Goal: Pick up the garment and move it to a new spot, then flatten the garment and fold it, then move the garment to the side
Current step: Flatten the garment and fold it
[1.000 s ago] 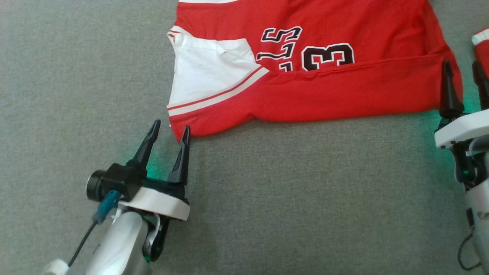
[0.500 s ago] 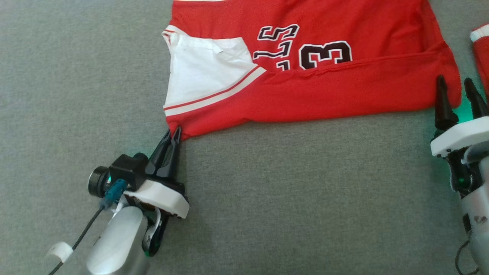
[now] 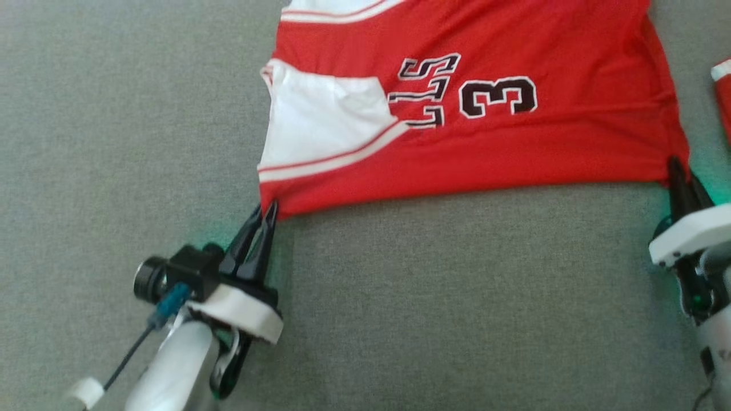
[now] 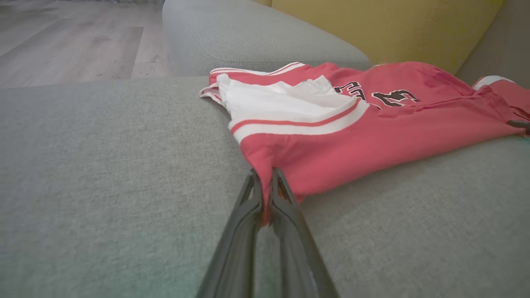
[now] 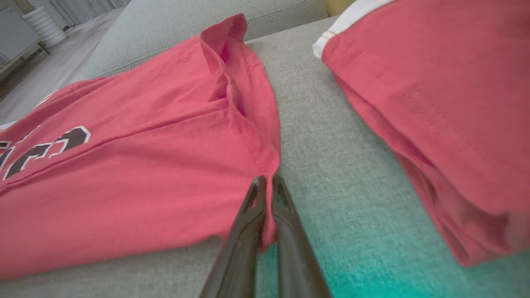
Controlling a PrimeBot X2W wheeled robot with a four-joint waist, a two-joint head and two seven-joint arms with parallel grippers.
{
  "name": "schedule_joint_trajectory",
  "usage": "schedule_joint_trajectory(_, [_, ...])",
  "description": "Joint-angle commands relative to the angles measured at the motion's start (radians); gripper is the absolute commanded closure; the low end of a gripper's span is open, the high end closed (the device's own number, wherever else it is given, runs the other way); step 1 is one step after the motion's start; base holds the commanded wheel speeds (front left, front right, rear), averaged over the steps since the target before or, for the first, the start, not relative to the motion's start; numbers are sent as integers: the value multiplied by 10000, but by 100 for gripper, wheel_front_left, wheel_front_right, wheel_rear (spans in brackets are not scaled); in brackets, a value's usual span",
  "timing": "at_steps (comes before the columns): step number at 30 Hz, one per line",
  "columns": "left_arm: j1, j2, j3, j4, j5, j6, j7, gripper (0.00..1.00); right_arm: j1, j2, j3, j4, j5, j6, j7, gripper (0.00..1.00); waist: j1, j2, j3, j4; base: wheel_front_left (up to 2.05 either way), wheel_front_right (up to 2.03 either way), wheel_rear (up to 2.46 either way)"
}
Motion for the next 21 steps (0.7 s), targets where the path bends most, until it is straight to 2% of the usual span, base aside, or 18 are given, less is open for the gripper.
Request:
schedule_joint_trajectory(1, [263, 398, 263, -378, 70, 96, -20, 100, 435, -328, 161, -231, 106, 67, -27, 100, 0, 0, -150, 8, 0, 0, 0])
schedule_joint_trajectory(7, [1343, 704, 104, -1294, 71, 320, 251, 100, 1132, -590, 212, -533, 393, 67, -59, 100, 0, 0, -567, 8, 0, 0, 0])
schedule_joint_trajectory(15, [2967, 893, -146, -2770, 48, 857, 634, 100, 2692, -916, 221, -1299, 575, 67, -243, 100, 0, 0, -1125, 156, 0, 0, 0])
schedule_joint_trajectory(21, [4031, 1075, -50, -3567, -94, 1297, 752, 100, 3932, -890, 44, -2187, 355, 67, -343, 100, 0, 0, -1476, 124, 0, 0, 0])
